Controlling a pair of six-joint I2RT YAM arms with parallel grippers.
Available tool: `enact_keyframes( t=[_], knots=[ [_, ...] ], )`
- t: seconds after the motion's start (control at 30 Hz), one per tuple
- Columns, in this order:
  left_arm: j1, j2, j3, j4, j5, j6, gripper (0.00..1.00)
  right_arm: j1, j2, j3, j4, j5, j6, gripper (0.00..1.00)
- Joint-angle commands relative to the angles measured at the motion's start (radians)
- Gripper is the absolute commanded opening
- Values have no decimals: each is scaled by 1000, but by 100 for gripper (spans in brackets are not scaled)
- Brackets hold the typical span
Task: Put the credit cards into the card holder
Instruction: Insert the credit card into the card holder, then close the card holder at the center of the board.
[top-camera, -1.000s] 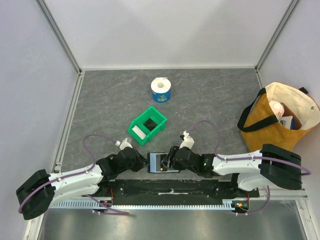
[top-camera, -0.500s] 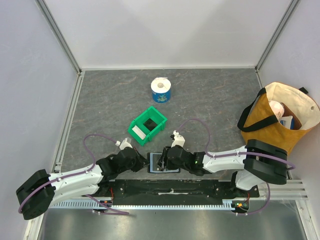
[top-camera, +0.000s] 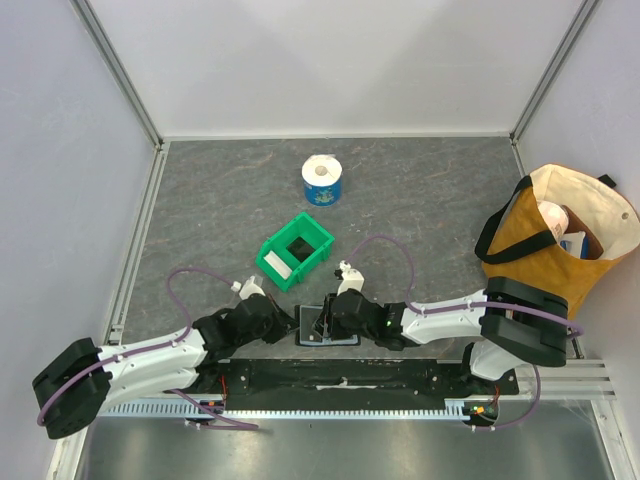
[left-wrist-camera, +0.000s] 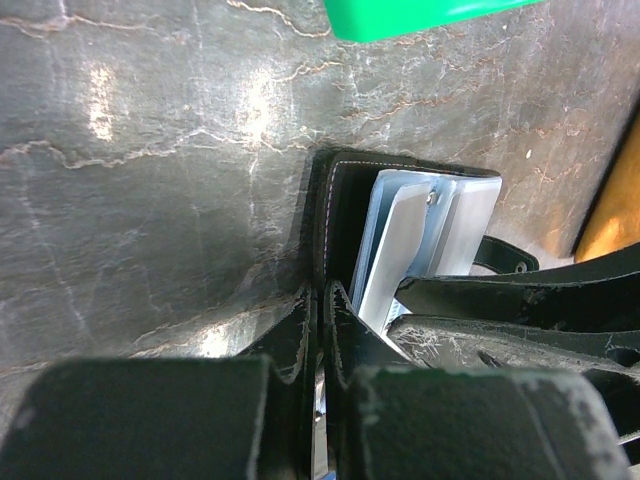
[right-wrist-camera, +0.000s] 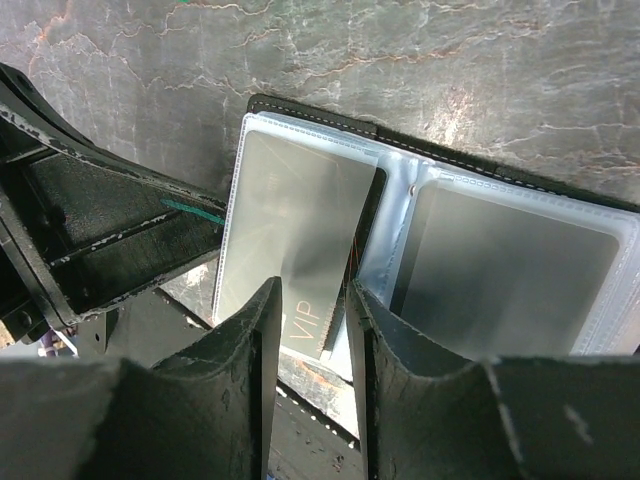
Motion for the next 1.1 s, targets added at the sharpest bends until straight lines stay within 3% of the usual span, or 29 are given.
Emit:
enact_keyframes(
  t=[0.0,0.2,0.4,0.67,1.07],
  knots=[
    [-4,39,-6,-99,-48,50,2,0,-18,7,110,-22,-22,38],
    [-4,39,10,-116,-56,56,2,-5,-90,27,-29,42,-60,53],
    [-4,7,27,-169,-62,59,2,-6,-263,-3,-199,149,-55,64],
    [-4,-56,23,-200,-84,53,2,-8,-427,-34,-422,209,-20,71],
    [-4,-52,20,-196,-73,58,2,-8,-421,7,-609,234,3,74]
  ],
)
